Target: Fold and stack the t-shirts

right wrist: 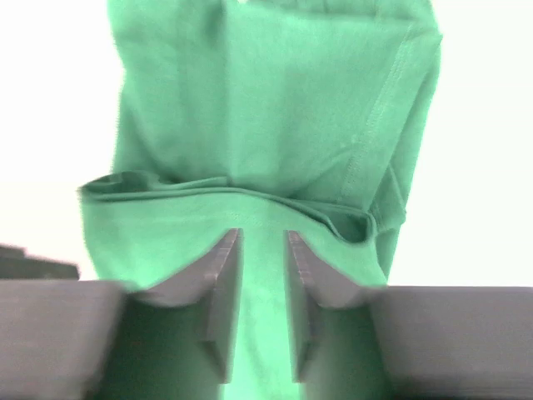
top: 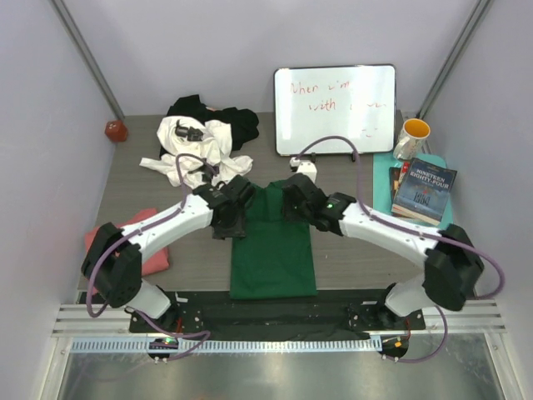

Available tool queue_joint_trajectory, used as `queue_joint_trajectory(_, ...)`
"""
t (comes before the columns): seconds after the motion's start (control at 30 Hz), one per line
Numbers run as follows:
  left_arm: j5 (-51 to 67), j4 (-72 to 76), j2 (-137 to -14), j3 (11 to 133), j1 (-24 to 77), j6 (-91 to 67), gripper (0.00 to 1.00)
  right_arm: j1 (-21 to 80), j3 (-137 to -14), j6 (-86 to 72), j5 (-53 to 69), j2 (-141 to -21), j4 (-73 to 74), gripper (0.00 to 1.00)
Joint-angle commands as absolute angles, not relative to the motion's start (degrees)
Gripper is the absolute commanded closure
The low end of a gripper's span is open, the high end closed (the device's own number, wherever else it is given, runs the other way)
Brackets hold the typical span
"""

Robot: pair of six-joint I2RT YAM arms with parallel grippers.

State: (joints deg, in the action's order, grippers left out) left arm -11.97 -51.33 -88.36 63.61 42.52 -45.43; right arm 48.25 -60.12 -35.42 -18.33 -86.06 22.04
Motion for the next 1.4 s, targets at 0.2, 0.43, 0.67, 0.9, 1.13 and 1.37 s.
queue_joint_trajectory(0.2, 4.8, -42.3, -76.9, 46.5, 40.9, -46.4, 0.41, 47.1, -44.6, -41.8, -9.9, -66.0, 28.0, 0.57)
queue_joint_trajectory(0.43, 8.1, -41.9, -77.3, 43.6, 40.9, -46.3, 0.38, 47.3, -33.9, -47.1, -3.2, -57.8, 27.4, 0.56)
queue_joint_trajectory(0.67, 12.0, -39.6, -76.6, 40.3, 40.9, -47.0, 0.32, 47.5, -28.7, -48.9, 1.3, -55.5, 26.4, 0.53)
queue_joint_trajectory(0.9, 14.3, -38.3, -75.9, 38.1, 41.0, -47.4, 0.32, 48.7, -25.7, -49.7, 1.8, -54.4, 26.0, 0.52)
queue_joint_trajectory(1.13, 16.3, -36.7, -76.5, 37.4, 40.9, -47.1, 0.32, 48.8, -21.9, -50.5, 2.4, -52.3, 25.7, 0.49)
queue_joint_trajectory(1.37, 19.9, -33.6, -79.2, 36.2, 40.9, -47.1, 0.32, 48.8, -19.0, -51.2, 4.4, -53.1, 20.6, 0.47)
